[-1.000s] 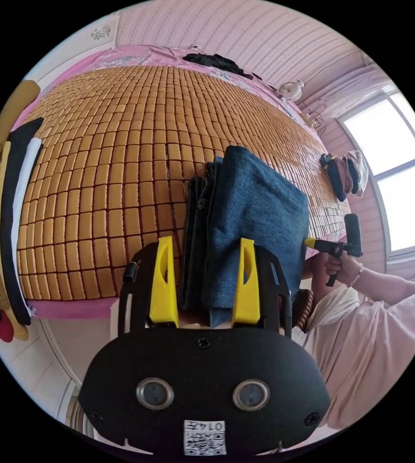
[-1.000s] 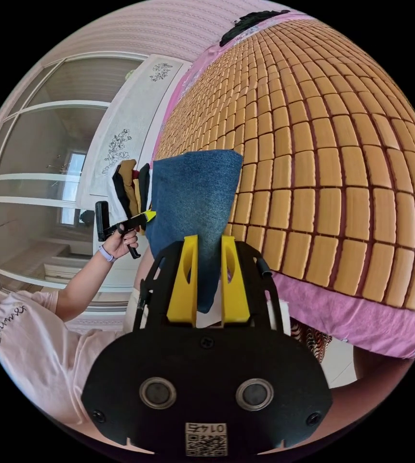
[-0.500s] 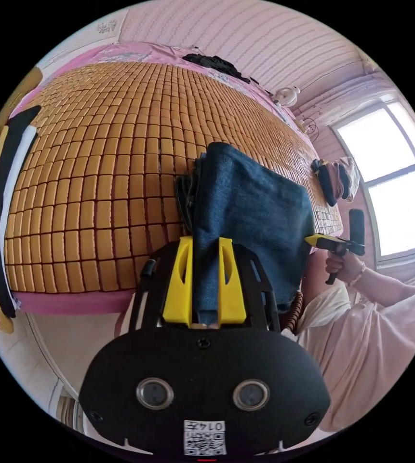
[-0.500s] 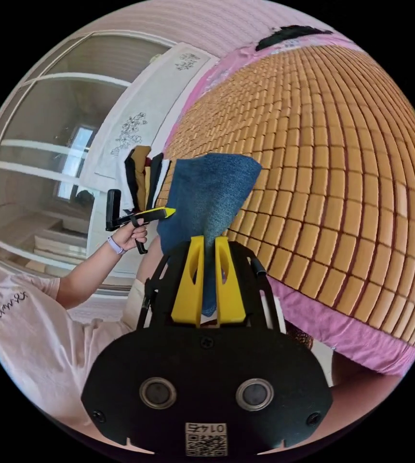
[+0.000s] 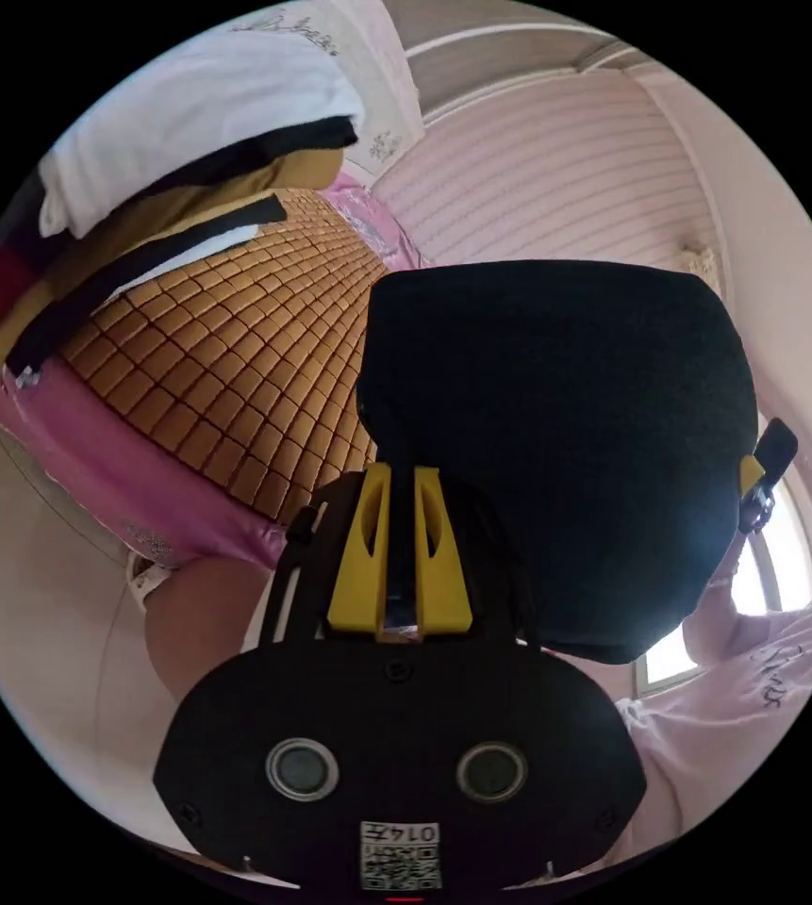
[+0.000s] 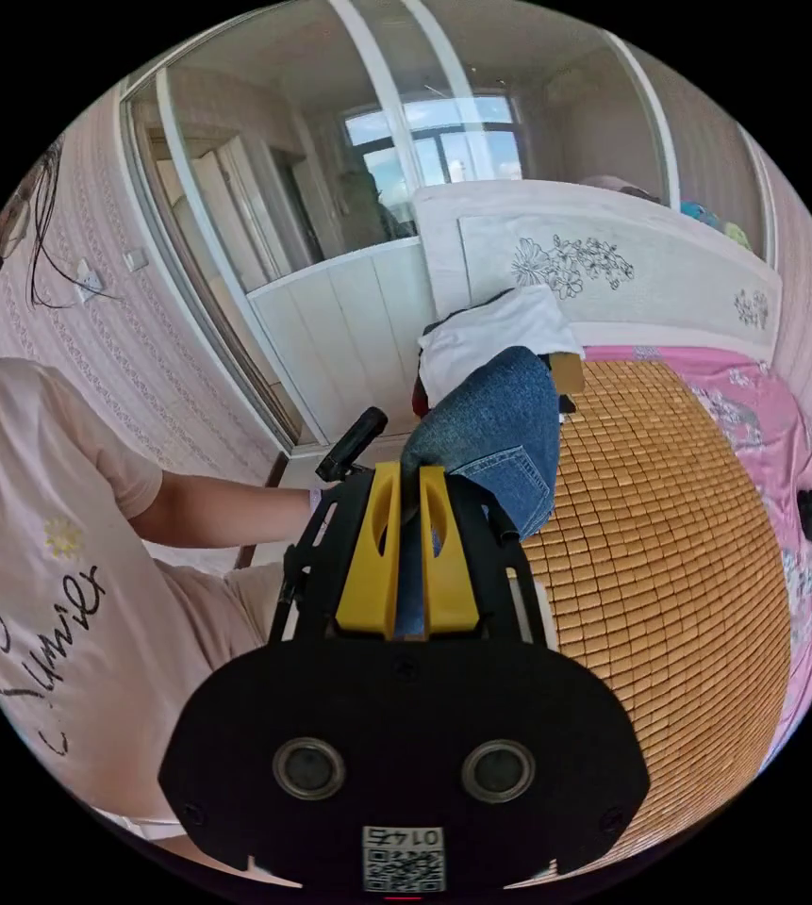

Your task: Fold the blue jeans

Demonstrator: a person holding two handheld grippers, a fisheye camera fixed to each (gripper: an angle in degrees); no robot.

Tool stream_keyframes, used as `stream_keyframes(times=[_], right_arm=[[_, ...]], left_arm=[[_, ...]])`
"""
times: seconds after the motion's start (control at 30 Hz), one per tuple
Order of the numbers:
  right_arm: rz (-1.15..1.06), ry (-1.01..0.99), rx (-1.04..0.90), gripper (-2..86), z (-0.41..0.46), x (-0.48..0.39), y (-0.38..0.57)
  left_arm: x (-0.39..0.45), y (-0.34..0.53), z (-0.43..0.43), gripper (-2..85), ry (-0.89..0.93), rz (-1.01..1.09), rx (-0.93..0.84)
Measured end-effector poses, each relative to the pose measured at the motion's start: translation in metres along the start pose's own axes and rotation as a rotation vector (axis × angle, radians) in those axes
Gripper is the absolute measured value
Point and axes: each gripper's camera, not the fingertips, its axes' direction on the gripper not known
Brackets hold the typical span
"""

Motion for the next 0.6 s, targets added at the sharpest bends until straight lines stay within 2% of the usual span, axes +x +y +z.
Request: stream_keyframes(times=[0.27, 0.4, 0.6], right_arm=[[-0.160, -0.047, 0.028, 1.0, -0.013, -0.043, -0.073], [-0.341, -0.114, 0.014, 1.1, -0.019, -0.078, -0.131], [-0.518, -0.212, 0.065, 1.4, -0.030, -0.095, -0.229]], left_arm=[[0.001, 0.050, -0.083, 4.0, 0.080, -0.154, 0.406], [0.012, 0.071, -0.120, 4.0, 0.095, -0.165, 0.587], [0.045, 0.101, -0.201, 4.1, -0.061, -0.131, 0.943]])
